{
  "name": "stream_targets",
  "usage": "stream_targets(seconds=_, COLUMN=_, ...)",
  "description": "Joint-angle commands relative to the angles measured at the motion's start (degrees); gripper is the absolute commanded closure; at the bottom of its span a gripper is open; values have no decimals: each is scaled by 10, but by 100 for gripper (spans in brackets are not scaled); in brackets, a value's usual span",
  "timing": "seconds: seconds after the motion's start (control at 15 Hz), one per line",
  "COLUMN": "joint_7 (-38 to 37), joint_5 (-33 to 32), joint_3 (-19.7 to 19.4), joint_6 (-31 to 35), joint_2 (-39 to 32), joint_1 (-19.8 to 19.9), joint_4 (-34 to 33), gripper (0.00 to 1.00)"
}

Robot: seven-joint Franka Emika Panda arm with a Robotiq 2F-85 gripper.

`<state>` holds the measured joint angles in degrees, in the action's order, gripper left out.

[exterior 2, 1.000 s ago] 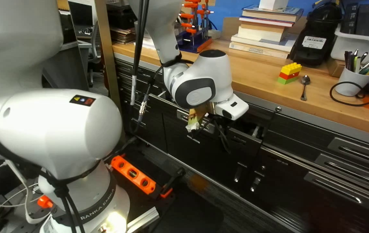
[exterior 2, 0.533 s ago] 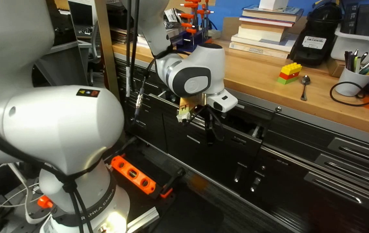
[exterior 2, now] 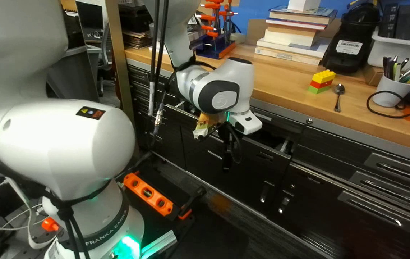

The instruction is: Put the black objects in the drawer and close it

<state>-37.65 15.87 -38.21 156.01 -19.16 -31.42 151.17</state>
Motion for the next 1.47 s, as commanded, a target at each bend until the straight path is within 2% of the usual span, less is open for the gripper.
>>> stream_targets(seconds=0.0, joint_7=-27, joint_5=-20, joint_3=95, joint_6=-3, joint_2=-6, joint_1=121, joint_4=-18, gripper=0)
stream_targets(seconds=0.33, joint_7=7, joint_5=0, joint_3=199, joint_6=10, joint_2=-46, joint_1=259, joint_4=-70, gripper=0)
stream_targets(seconds=0.53, joint_7=29, joint_5=7, joint_3=238, joint_6=12, joint_2=-84, joint_1=312, joint_4=-118, gripper=0)
stream_targets(seconds=1.0, joint_7=53, joint_5=20, joint_3=277, joint_6=51, joint_2=-170, joint_1=361, joint_4=-213, gripper=0)
stream_targets(seconds=1.4, joint_7=67, joint_5=32, joint_3=294, joint_6=112, joint_2=-218, joint_1=368, joint_4=-282, gripper=0)
